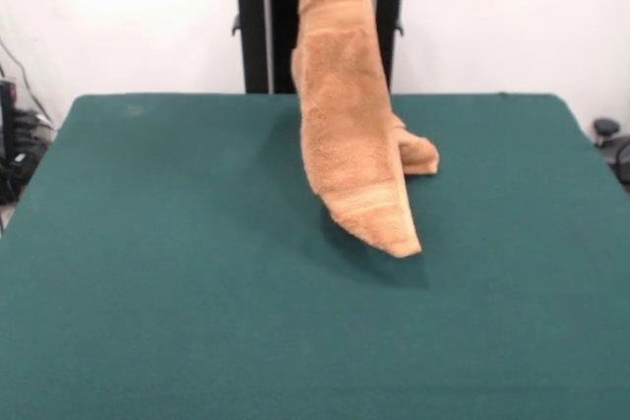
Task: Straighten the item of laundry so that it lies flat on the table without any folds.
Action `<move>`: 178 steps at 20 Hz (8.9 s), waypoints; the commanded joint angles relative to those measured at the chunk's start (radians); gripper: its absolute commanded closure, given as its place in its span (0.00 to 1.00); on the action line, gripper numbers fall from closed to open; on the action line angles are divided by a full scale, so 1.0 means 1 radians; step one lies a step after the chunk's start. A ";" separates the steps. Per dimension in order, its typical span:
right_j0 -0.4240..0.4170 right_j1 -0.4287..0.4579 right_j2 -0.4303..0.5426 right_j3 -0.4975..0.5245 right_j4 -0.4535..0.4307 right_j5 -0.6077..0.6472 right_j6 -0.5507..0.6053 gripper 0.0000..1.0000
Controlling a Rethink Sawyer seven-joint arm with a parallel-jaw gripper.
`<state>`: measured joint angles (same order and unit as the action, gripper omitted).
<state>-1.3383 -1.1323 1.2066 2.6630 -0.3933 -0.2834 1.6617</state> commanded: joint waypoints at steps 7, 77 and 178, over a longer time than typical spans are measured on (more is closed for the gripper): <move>-0.285 0.204 0.545 0.058 0.089 0.421 -0.033 1.00; -0.696 1.261 -0.132 -0.543 -0.446 0.993 -0.595 1.00; -0.640 1.321 -0.220 -1.093 -0.146 1.578 -0.900 1.00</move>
<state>-2.0333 0.1489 1.1062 1.6500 -0.5723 1.2298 0.9770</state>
